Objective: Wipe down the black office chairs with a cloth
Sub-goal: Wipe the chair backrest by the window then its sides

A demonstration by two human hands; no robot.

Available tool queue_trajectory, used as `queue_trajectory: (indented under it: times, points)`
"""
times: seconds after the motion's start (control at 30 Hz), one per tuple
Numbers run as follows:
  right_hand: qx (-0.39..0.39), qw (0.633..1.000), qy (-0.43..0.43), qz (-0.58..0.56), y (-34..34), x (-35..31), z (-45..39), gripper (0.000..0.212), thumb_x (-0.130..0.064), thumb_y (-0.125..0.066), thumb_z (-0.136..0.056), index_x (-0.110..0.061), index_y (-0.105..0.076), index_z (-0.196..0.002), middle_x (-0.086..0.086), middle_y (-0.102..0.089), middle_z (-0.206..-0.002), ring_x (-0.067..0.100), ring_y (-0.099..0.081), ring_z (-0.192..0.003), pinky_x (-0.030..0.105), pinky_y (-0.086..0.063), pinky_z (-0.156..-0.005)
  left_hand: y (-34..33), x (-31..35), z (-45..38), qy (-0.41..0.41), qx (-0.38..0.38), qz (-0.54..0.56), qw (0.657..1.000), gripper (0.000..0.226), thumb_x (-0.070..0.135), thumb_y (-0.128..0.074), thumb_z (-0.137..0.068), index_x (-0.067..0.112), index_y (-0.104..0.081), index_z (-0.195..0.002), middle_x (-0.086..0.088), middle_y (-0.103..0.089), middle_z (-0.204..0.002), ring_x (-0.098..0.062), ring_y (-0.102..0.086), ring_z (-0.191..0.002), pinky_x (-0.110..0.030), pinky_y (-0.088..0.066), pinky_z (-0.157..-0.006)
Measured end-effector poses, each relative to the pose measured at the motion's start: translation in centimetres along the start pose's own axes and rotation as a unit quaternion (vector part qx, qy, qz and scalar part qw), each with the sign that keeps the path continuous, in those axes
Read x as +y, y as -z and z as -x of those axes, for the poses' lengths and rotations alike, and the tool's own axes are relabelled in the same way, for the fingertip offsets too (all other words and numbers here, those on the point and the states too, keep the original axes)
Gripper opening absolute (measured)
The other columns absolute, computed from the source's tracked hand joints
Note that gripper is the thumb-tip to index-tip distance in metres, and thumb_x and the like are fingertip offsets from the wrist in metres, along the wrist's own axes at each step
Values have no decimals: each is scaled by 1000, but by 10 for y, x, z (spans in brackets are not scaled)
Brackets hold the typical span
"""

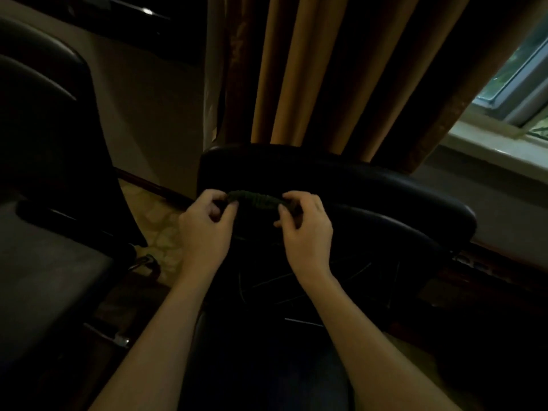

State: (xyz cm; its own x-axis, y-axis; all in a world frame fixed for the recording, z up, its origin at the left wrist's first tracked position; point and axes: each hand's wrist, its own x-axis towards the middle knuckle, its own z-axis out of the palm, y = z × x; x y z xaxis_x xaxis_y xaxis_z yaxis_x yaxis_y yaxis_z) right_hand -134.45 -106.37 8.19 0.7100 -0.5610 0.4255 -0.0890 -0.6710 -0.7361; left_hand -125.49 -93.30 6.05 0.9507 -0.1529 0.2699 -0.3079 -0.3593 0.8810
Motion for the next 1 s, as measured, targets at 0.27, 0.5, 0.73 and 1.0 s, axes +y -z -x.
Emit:
queue_trajectory:
  times: [0.27, 0.5, 0.73, 1.0]
  points:
    - [107, 979, 131, 117, -45, 15, 15, 43, -21, -71, -87, -16, -41, -117, 12, -52, -105, 13, -58, -72, 18, -46, -52, -16, -23, 6, -5, 24, 68, 997, 19, 34, -70, -87, 21, -55, -89, 13, -57, -68, 2, -58, -63, -12, -40, -51]
    - [140, 965, 175, 135, -77, 45, 22, 13, -17, -65, -91, -5, -68, -96, 7, -59, -86, 12, -55, -58, 25, -48, -45, -29, -60, 16, -57, 59, 71, 994, 20, 25, -72, -87, 19, -52, -84, 15, -53, -63, 1, -57, -59, -9, -37, -49]
    - [102, 968, 152, 171, -99, 89, 66, 7, -13, -67, -90, -6, -67, -90, 6, -58, -83, 10, -51, -55, 18, -42, -43, -50, -111, 55, -68, 66, 19, 995, 20, 25, -70, -87, 12, -55, -88, 12, -54, -68, 0, -54, -57, -7, -39, -52]
    - [40, 984, 78, 154, -72, 89, 79, 6, -11, -63, -92, -7, -65, -95, 5, -56, -89, 14, -54, -58, 31, -50, -45, -54, -94, 78, 19, 14, 22, 999, 18, 26, -68, -89, 19, -53, -83, 11, -58, -64, -1, -58, -59, -9, -38, -50]
